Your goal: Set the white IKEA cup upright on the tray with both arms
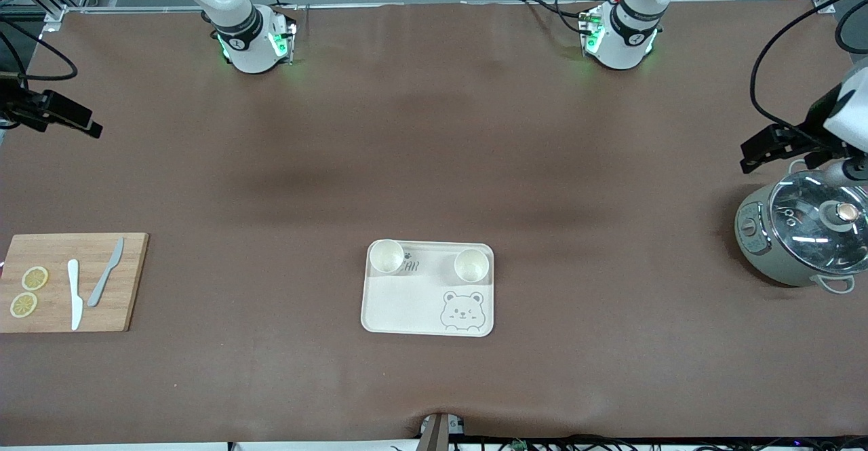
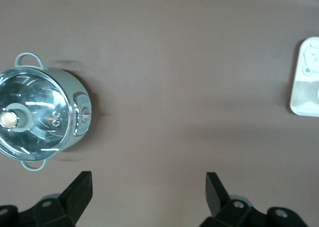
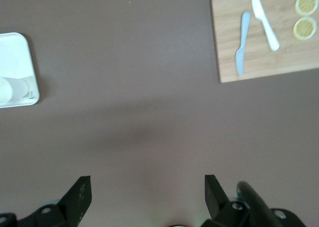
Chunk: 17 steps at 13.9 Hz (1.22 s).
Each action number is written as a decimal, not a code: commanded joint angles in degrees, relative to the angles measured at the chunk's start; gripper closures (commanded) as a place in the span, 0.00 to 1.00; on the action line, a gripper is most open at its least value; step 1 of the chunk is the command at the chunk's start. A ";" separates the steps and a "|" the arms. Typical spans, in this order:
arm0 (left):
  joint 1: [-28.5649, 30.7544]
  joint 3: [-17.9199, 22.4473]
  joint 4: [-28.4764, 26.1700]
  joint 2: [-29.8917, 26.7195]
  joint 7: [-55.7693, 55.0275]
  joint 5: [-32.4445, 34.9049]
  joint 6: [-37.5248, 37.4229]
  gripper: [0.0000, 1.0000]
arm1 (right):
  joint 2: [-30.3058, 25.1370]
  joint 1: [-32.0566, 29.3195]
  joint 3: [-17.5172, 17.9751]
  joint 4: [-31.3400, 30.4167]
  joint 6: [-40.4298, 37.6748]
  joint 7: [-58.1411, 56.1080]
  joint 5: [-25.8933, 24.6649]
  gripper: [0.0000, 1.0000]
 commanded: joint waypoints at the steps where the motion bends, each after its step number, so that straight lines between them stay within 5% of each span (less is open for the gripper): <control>1: 0.40 -1.18 0.67 -0.53 0.66 -0.11 -3.52 0.00 | 0.46 1.63 1.04 0.85 2.62 -6.32 -4.22 0.00; 7: 0.84 -2.33 -2.31 -3.69 0.93 -0.55 -4.06 0.00 | 0.20 0.14 0.69 0.42 1.93 -7.40 0.78 0.00; 17: 1.19 -1.89 -1.97 -3.96 0.84 -1.60 -4.15 0.00 | -0.15 -1.36 0.77 -0.02 -0.27 -7.23 0.88 0.00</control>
